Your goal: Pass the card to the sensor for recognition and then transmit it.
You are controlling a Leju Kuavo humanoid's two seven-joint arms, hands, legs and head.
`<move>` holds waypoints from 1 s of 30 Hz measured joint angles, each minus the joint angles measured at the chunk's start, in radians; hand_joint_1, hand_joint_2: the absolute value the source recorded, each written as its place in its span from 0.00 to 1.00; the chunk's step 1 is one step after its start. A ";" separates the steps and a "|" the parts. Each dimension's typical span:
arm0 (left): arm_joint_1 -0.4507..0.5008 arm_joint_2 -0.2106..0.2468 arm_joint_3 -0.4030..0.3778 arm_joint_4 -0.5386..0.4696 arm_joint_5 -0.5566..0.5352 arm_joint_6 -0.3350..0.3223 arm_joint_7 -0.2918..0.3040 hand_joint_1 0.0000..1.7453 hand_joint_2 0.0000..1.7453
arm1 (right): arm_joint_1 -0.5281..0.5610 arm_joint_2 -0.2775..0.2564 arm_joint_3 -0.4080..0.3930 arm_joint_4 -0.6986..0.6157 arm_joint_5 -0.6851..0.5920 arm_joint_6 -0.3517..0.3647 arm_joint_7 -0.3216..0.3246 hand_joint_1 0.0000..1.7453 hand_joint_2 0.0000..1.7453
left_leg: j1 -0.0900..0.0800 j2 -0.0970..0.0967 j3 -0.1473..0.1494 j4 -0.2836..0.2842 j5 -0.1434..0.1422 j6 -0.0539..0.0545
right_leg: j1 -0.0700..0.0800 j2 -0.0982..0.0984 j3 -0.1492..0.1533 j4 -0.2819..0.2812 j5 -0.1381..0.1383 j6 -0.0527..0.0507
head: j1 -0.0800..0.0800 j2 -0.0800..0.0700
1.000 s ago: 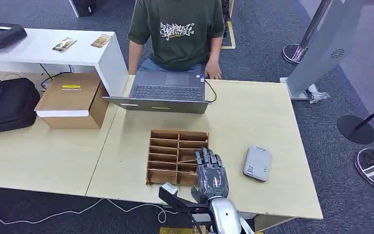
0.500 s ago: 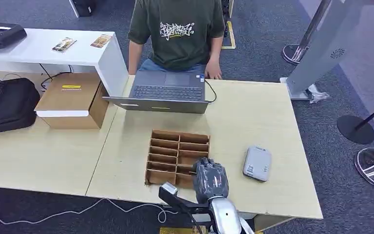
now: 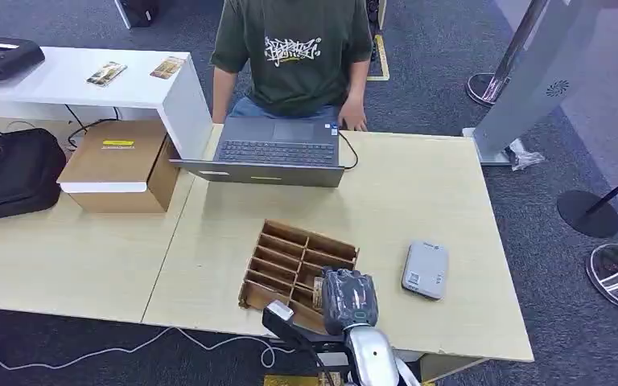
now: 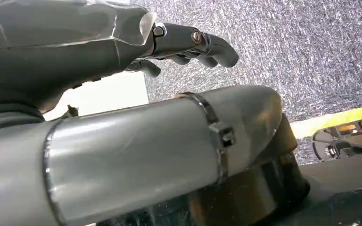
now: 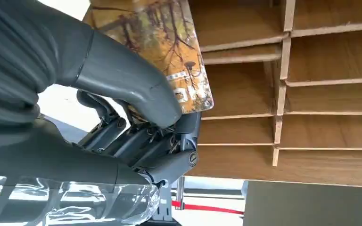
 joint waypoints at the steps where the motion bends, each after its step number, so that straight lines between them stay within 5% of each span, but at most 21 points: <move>1: 0.000 0.000 0.000 0.000 0.000 0.000 0.000 0.00 0.00 | 0.000 0.000 0.000 0.000 0.000 -0.001 0.000 1.00 1.00 | 0.000 0.000 0.000 0.000 0.000 0.000 | 0.000 0.000 0.000 0.000 0.000 0.000 | 0.000 0.000; 30: 0.000 0.000 0.000 0.000 -0.047 -0.009 -0.013 0.00 0.00 | 0.054 0.026 -0.091 -0.172 0.058 -0.168 -0.032 1.00 1.00 | 0.000 0.000 0.000 0.000 0.000 0.000 | 0.000 0.000 0.000 0.000 0.000 0.000 | 0.000 0.000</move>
